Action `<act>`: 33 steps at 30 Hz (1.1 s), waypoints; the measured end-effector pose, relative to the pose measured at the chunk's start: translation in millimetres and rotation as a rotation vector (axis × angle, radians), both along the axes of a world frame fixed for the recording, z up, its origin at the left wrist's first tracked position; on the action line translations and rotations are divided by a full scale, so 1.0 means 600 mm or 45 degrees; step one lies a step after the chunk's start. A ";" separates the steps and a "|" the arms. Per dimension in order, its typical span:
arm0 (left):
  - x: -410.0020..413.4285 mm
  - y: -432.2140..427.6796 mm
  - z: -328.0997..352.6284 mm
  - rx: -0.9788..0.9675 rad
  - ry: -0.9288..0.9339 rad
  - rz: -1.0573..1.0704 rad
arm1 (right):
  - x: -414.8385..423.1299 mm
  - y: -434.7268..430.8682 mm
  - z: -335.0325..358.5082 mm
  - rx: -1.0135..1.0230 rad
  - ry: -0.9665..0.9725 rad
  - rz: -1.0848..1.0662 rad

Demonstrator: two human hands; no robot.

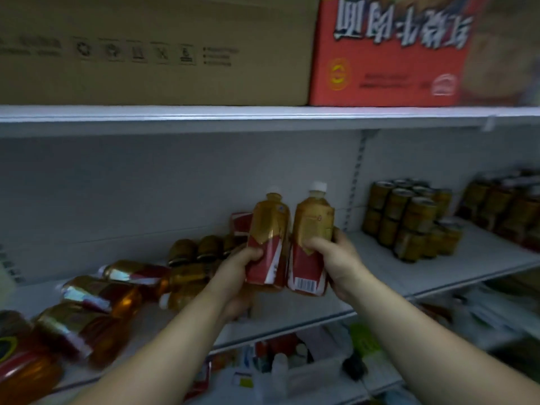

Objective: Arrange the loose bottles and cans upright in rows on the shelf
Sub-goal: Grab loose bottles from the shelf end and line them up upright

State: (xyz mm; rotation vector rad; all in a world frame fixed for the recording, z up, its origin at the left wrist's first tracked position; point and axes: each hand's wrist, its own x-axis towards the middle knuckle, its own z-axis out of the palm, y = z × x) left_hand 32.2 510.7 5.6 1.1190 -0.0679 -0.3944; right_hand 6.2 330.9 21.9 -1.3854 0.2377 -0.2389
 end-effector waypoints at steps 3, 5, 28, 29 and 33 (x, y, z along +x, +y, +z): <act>-0.034 -0.121 0.008 0.041 -0.082 -0.079 | -0.049 -0.109 0.004 -0.056 -0.036 -0.059; -0.061 -0.205 0.012 0.074 -0.142 -0.146 | -0.085 -0.188 0.007 -0.076 -0.045 -0.110; -0.067 -0.865 -0.029 0.627 -0.547 -0.379 | -0.233 -0.825 -0.031 -0.475 0.099 -0.696; -0.050 -0.887 -0.037 0.632 -0.556 -0.375 | -0.216 -0.847 -0.036 -0.478 0.117 -0.711; 0.024 -0.978 -0.069 0.658 -0.564 -0.377 | -0.141 -0.935 -0.052 -0.540 0.210 -0.702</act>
